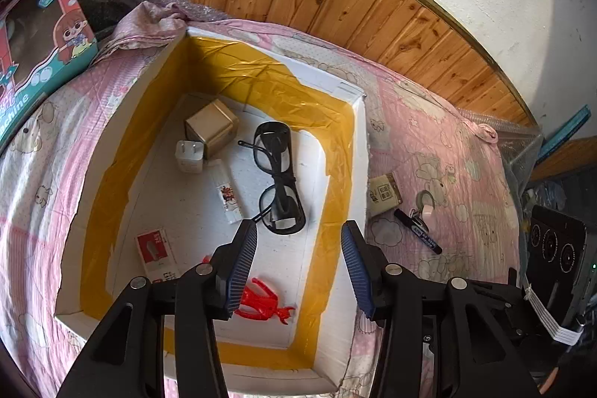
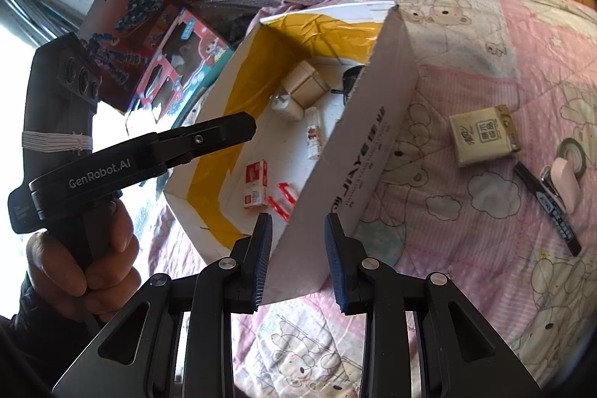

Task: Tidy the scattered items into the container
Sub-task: 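Move both open tools back toward the tissue pack and black marker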

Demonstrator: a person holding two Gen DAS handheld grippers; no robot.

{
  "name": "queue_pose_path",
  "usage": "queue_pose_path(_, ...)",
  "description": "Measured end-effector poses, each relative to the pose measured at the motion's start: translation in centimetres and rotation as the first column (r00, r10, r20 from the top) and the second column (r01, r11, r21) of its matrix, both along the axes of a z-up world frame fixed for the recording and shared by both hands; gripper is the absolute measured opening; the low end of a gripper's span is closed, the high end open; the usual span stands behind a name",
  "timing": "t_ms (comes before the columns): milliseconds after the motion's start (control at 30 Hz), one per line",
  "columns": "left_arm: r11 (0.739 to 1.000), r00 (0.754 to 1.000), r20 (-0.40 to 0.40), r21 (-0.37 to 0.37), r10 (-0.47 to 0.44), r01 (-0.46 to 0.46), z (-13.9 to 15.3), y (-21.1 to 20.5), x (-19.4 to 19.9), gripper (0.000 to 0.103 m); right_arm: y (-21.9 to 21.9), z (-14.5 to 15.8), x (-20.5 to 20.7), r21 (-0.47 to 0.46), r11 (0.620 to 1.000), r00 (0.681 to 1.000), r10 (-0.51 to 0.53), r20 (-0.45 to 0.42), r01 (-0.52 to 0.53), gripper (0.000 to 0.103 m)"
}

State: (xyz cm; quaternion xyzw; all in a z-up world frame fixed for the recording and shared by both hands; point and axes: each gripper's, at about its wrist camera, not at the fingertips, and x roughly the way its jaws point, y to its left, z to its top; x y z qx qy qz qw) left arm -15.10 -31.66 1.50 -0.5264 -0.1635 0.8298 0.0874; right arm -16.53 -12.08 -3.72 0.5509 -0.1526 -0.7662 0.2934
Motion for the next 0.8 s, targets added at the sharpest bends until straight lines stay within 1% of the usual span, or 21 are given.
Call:
queue_pose_path(233,0.993,0.993,-0.014,-0.017,-0.120,0.120,0.7,5.4,-1.4,0.050,4.4,-1.1,0.5,-0.020,0.996,0.996,-0.088,0.028,0.089,0.031)
queue_pose_path(467,0.970,0.971,-0.004,-0.042,-0.240,0.239,0.1,11.3,-3.3,0.051,9.7,-2.4,0.4,-0.023,0.978,0.977,-0.205,0.055,0.207,0.031)
queue_pose_path(600,0.953,0.955,0.004,-0.066,-0.297,0.297,-0.5,14.2,-4.8,0.056,13.6,-3.2,0.0,-0.005,0.958,0.956,-0.287,0.062,0.288,0.033)
queue_pose_path(700,0.941,0.945,0.028,-0.083,-0.326,0.327,-1.6,15.9,-5.9,0.056,15.9,-4.1,-0.1,0.040,0.943,0.941,-0.333,0.052,0.332,0.033)
queue_pose_path(800,0.925,0.933,0.057,-0.120,-0.355,0.359,-3.1,17.2,-6.9,0.058,17.6,-5.1,-0.1,0.082,0.931,0.932,-0.359,0.047,0.354,0.033)
